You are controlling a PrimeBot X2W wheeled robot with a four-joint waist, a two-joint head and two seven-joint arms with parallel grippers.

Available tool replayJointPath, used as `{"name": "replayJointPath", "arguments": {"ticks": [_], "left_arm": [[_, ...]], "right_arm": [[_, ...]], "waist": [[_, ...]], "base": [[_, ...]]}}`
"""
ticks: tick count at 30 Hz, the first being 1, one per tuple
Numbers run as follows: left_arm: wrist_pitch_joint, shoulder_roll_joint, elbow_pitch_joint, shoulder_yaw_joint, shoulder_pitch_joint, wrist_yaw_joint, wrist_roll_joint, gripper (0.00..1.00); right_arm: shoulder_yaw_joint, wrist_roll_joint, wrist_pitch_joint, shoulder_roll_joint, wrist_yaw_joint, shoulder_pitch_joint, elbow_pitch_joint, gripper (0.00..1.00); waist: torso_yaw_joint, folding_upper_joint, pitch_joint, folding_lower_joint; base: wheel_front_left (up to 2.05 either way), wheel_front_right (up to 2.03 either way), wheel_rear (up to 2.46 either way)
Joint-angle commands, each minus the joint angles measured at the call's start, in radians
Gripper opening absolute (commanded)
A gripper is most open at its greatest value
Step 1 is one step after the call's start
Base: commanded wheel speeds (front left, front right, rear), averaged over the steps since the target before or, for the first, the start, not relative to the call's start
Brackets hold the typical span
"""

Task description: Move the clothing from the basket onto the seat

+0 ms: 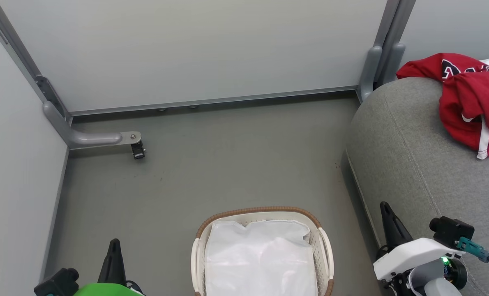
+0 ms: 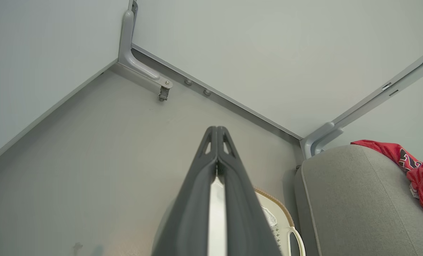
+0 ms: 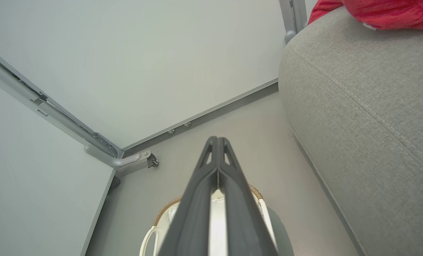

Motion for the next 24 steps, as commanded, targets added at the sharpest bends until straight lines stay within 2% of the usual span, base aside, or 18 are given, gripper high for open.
{"name": "replayJointPath", "arguments": {"ticks": [1,24], "left_arm": [[0.007,0.002,-0.016,0.008,-0.032,-0.006,-0.038,0.00],[0.097,0.003,-0.032,0.055,-0.078,-0.021,-0.340,0.00]], "right_arm": [[-0.009,0.039,0.008,-0.004,0.000,-0.015,-0.020,0.00],[-0.061,0.368,0.096,-0.007,0.000,-0.016,-0.050,0.00]], "waist": [[0.000,0.0000,0.000,0.0000],[-0.009,0.0000,-0.003,0.0000]], "base": [[0.00,0.00,0.00],[0.00,0.00,0.00]]}}
